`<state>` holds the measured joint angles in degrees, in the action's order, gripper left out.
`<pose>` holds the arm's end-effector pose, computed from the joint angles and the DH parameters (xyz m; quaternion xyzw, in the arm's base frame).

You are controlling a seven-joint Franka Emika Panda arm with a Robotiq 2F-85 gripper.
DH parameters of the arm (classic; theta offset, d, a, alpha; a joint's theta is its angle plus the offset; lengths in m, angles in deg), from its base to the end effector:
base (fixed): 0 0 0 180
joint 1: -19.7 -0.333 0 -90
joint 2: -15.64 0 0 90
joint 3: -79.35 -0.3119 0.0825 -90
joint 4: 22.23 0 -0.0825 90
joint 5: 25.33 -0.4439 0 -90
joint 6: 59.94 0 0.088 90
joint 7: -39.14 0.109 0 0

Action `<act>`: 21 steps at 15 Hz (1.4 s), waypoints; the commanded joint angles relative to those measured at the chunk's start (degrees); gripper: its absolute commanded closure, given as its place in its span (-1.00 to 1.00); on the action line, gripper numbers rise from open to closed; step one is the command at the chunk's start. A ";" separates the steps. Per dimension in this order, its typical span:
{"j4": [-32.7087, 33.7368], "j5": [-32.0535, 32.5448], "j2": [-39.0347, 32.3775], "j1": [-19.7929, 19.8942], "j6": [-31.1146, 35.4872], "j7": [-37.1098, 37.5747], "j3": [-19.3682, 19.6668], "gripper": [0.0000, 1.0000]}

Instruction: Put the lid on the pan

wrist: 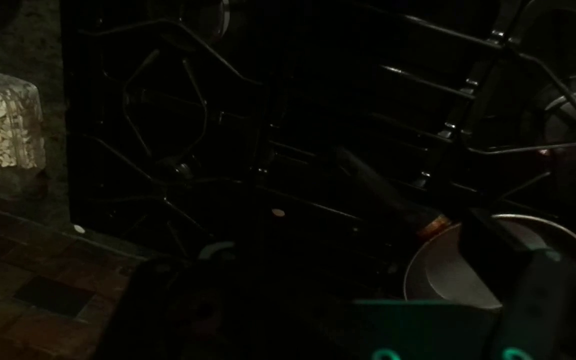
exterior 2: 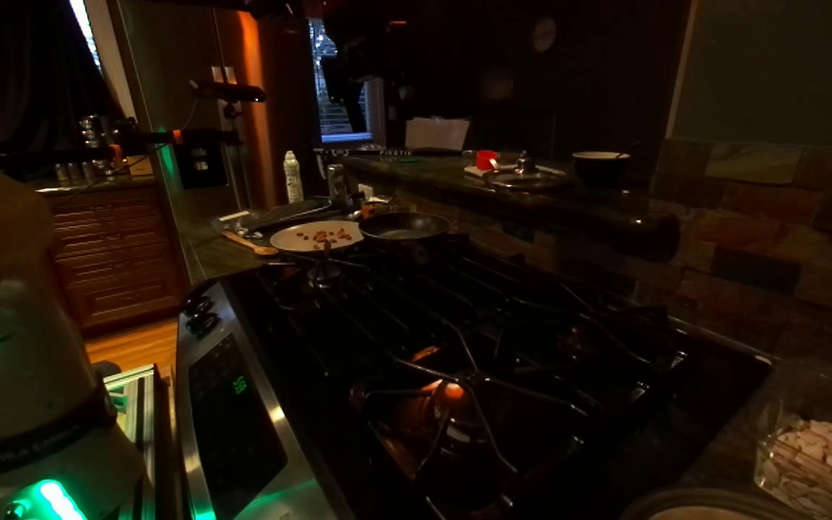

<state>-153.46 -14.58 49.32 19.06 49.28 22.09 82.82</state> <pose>0.4540 -0.0397 0.5731 0.9810 0.1476 0.0872 0.0904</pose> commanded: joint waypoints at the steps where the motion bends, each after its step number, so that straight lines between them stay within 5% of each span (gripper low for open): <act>1: 7.69 -0.54 -10.04 -2.17 1.80 -1.73 -0.40 -1.00; 15: 44.09 -6.18 -43.89 -2.51 3.89 -7.52 -4.27 -1.00; 21: 59.13 -13.26 -55.73 -0.21 3.34 -7.64 -6.06 -1.00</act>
<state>-102.91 -23.98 0.11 16.77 53.59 15.54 78.32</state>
